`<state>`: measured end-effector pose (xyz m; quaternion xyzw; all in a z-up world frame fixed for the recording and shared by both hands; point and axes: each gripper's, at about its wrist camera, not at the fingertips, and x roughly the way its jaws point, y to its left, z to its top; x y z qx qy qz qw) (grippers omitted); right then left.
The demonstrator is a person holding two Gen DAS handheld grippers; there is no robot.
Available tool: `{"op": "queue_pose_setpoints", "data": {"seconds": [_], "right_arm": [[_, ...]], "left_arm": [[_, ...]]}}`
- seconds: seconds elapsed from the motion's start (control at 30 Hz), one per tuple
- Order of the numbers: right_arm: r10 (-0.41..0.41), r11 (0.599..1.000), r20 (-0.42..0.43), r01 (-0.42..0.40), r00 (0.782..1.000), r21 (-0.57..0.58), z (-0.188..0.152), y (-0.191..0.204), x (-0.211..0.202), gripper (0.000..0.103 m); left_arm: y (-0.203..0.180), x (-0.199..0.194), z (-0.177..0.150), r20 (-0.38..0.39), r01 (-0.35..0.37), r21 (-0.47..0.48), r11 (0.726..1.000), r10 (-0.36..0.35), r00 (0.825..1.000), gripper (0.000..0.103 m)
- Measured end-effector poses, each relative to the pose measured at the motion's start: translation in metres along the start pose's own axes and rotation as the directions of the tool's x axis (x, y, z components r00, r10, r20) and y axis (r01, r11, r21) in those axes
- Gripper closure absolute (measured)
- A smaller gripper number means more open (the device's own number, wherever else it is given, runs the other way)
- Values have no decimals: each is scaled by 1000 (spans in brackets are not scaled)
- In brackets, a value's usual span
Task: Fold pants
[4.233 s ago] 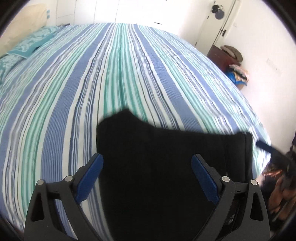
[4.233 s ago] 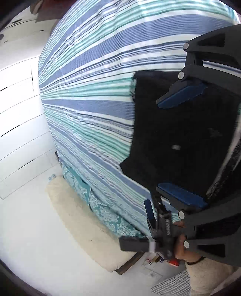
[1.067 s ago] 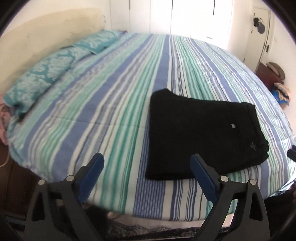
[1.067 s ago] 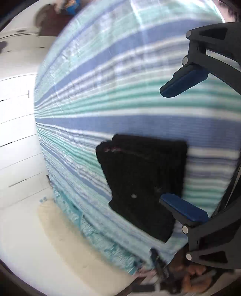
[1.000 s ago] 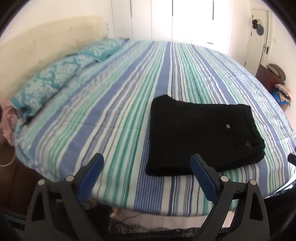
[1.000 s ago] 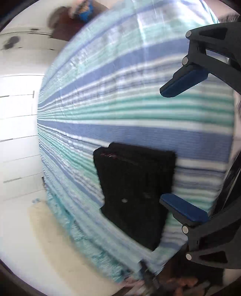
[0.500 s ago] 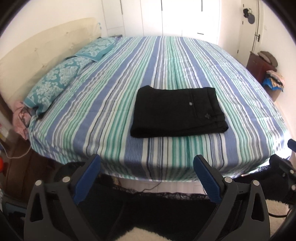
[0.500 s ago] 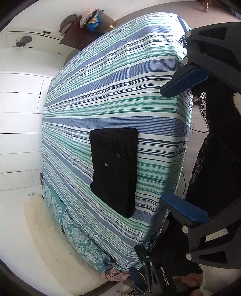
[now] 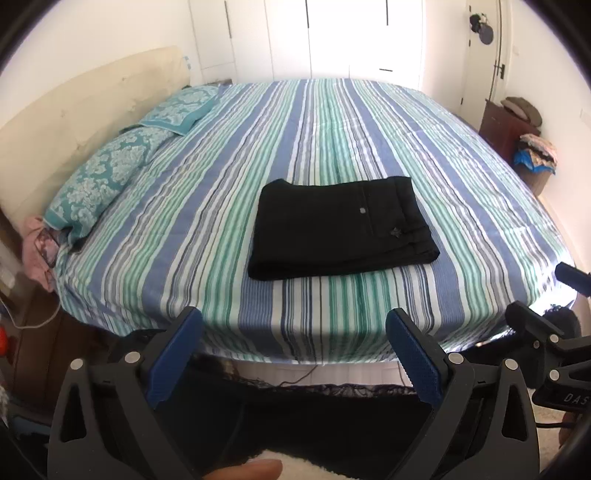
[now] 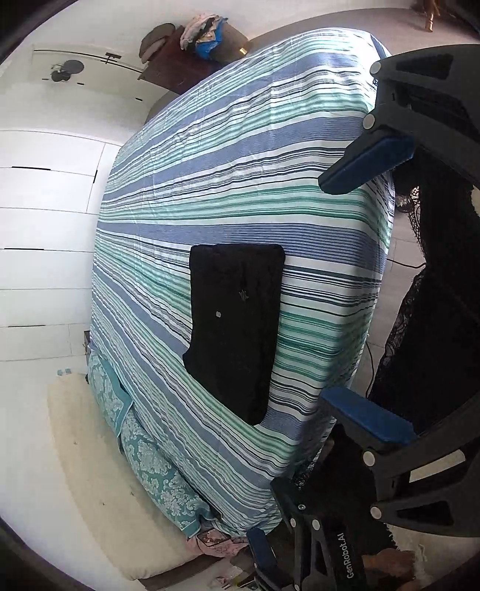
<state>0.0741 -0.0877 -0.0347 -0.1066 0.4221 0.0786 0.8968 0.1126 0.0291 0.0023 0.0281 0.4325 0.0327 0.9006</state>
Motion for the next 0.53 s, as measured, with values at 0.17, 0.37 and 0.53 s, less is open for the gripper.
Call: {"op": "queue_pose_setpoints", "data": {"seconds": [0.17,0.37,0.53], "right_arm": [[-16,1000,-2,16,1000,-9,2,1,-1,0],[-20,1000,-6,20,1000,-10,1,2,0,0],[-26,1000,-2,26,1000,-17,1,2,-1,0]], "left_arm": [[-2,0,-2,-14,13,-13,1000,-13,1000,3],[4,9,-6,-70,63,-62,996,-67,995,3],[0,7,-10,-58,78,-53,996,-81,995,3]]}}
